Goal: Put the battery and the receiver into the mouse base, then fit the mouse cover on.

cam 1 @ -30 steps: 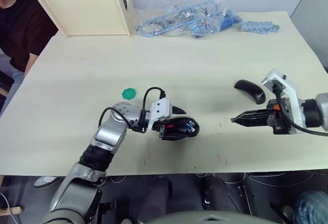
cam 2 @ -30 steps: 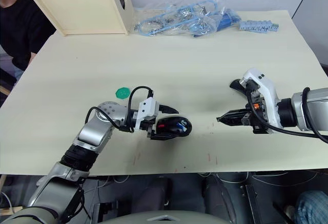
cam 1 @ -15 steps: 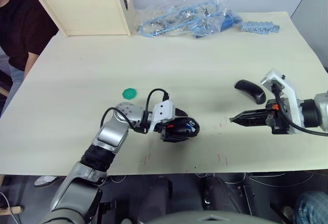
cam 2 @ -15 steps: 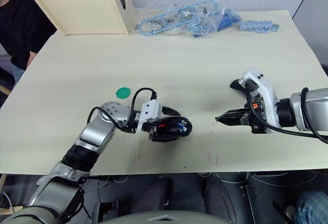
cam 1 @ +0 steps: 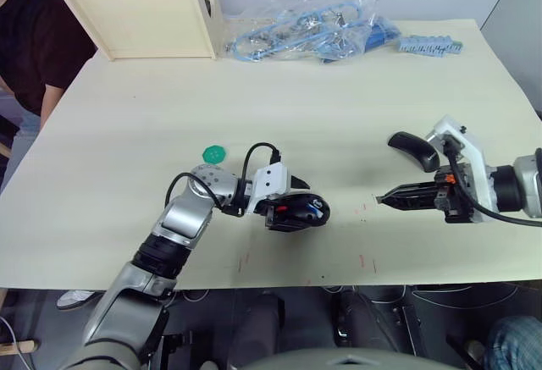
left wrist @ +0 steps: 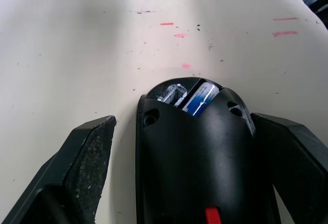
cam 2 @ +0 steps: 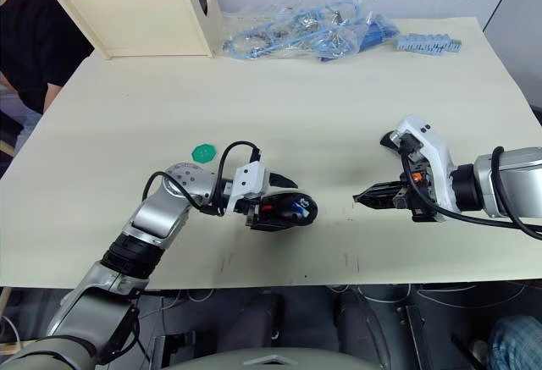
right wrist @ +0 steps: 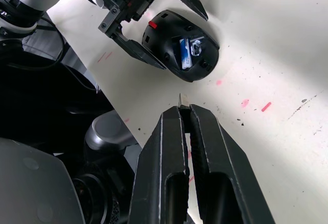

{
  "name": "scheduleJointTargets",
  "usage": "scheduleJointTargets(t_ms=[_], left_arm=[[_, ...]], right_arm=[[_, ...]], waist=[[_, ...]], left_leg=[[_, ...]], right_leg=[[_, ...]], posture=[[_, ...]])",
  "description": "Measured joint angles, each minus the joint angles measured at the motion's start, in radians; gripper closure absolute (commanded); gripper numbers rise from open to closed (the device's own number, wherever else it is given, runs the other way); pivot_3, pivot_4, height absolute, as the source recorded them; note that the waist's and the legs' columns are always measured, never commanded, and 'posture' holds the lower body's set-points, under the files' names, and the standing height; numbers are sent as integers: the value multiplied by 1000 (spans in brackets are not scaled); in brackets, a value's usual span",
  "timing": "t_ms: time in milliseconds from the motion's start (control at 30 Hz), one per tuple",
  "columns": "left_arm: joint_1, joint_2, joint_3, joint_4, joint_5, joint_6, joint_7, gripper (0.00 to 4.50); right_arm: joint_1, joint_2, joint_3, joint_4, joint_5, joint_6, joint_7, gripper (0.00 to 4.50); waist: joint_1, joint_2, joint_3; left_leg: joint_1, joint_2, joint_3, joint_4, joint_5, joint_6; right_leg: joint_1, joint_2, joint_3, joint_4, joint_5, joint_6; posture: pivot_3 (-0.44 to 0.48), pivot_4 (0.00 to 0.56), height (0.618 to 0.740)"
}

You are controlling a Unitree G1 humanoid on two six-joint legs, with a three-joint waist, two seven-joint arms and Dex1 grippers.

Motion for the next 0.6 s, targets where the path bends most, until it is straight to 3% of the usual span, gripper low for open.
scheduleJointTargets(t_ms=[67, 200, 600], left_arm=[[0, 0, -1, 0, 4, 0, -1, 52], [0, 0, -1, 1, 5, -1, -7, 1536], [19, 6, 1, -54, 3, 44, 20, 1534]], right_arm=[[0, 1, 0, 0, 0, 0, 0, 4500], [0, 1, 0, 0, 0, 0, 0, 4500], [-57, 33, 37, 2, -28, 10, 4, 4500]], waist=[[0, 0, 0], [0, 0, 0], [0, 0, 0]], left_leg=[[0, 0, 0, 0, 0, 0], [0, 0, 0, 0, 0, 0], [0, 0, 0, 0, 0, 0]], right_leg=[[0, 0, 0, 0, 0, 0], [0, 0, 0, 0, 0, 0], [0, 0, 0, 0, 0, 0]], posture=[[0, 150, 740], [0, 150, 740], [0, 150, 740]])
